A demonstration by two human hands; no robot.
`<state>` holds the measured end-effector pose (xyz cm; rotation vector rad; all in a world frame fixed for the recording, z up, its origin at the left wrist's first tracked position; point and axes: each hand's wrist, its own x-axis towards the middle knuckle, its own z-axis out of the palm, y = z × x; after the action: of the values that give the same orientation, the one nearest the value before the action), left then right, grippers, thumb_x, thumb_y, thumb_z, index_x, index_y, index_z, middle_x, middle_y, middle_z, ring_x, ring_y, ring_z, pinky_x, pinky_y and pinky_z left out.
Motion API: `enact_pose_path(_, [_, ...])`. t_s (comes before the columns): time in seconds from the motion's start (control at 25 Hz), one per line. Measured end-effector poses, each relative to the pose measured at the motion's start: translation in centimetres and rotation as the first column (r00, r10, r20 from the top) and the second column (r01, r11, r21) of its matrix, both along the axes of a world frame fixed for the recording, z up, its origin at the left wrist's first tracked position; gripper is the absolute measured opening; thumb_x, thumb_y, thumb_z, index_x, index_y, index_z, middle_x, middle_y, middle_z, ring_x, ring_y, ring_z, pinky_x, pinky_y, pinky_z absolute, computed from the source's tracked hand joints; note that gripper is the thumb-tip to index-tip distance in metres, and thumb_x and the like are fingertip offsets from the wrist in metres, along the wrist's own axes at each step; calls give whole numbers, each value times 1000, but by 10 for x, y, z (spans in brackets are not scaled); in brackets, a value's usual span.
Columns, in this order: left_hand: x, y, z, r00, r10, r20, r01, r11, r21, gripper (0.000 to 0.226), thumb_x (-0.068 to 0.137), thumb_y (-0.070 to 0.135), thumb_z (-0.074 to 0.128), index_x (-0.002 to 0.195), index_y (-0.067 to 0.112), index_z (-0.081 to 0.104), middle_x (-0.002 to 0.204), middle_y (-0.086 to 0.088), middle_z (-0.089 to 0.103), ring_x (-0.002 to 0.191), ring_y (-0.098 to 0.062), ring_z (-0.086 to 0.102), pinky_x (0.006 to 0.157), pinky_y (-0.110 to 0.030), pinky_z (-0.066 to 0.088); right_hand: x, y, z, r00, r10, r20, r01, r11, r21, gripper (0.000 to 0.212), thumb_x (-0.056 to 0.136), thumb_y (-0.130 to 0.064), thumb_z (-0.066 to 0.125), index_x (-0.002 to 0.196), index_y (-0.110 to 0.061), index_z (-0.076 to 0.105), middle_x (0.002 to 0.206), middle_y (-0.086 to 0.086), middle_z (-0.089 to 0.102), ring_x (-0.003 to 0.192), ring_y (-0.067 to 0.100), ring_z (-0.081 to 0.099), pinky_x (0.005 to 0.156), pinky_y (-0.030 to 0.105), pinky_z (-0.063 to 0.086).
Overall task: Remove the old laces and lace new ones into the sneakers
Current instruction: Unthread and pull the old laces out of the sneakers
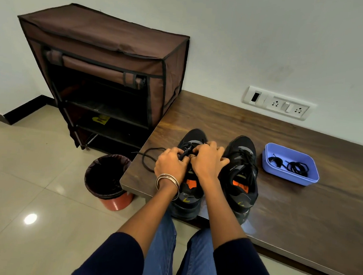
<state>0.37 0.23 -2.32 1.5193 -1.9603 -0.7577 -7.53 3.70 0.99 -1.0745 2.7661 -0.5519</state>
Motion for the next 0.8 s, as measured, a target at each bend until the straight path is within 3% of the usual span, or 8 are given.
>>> enact_pose_path(0.08, [0, -1, -1, 1000, 3, -6, -3, 1000, 1, 21, 84, 35, 63, 102, 26, 68, 106, 1, 66, 99, -25, 59, 75, -33, 45, -1, 0, -4, 997, 17, -73, -17, 1000, -8, 16, 89, -25, 62, 102, -28, 71, 129, -2, 51, 123, 26, 37, 97, 49, 30])
enact_pose_path(0.16, [1, -1, -1, 1000, -1, -9, 1, 1000, -3, 22, 83, 36, 62, 103, 26, 68, 106, 0, 66, 99, -25, 59, 74, -33, 44, -1, 3, -5, 1000, -14, 7, 15, 990, -142, 12, 89, -24, 63, 95, -23, 74, 119, -3, 60, 117, 23, 45, 94, 46, 35])
enact_pose_path(0.28, [0, -1, -1, 1000, -19, 4, 19, 1000, -4, 23, 84, 36, 61, 103, 26, 68, 106, 1, 65, 98, -24, 59, 74, -31, 42, 4, 8, -2, 880, -107, 463, 341, 820, -460, 7, 83, -18, 71, 82, -15, 76, 91, 2, 71, 99, 23, 63, 89, 42, 49])
enact_pose_path(0.4, [0, -1, -1, 1000, -13, 20, 13, 1000, -18, 23, 85, 37, 60, 103, 26, 67, 105, 1, 65, 98, -24, 59, 76, -33, 45, -10, 10, 19, 653, -46, 756, 633, 580, -512, 16, 82, -14, 66, 68, -18, 72, 78, 6, 73, 80, 24, 68, 68, 35, 53])
enact_pose_path(0.48, [0, -2, -3, 1000, -1, 12, 1, 1000, -12, 23, 84, 36, 60, 103, 26, 68, 105, 1, 65, 98, -24, 59, 76, -33, 45, -26, 12, 36, 704, -8, 710, 535, 663, -523, 12, 91, -20, 63, 89, -20, 75, 92, 4, 72, 85, 18, 62, 71, 33, 48])
enact_pose_path(0.6, [-1, -1, -3, 1000, -3, 2, 3, 1000, -6, 22, 84, 35, 60, 102, 25, 68, 104, 0, 65, 98, -24, 59, 75, -33, 44, -43, 17, 46, 927, -127, 352, 236, 929, -284, 40, 93, -28, 62, 133, -27, 56, 128, 6, 59, 113, 24, 55, 99, 45, 43])
enact_pose_path(0.68, [-1, 0, -3, 1000, -7, -5, 7, 1000, -16, 22, 83, 34, 60, 101, 24, 68, 104, 0, 65, 97, -25, 59, 74, -32, 43, -38, 20, 43, 970, -144, 198, 183, 963, -199, 35, 91, -27, 64, 125, -21, 61, 125, 14, 60, 110, 34, 58, 93, 46, 46])
enact_pose_path(0.8, [-2, -3, -3, 999, -33, -5, 33, 999, -7, 22, 82, 32, 62, 101, 23, 68, 104, 0, 64, 97, -25, 59, 76, -33, 44, -18, 24, 25, 973, -55, 226, 82, 990, -113, 24, 84, -26, 70, 101, -10, 65, 107, 14, 66, 99, 35, 62, 77, 34, 48])
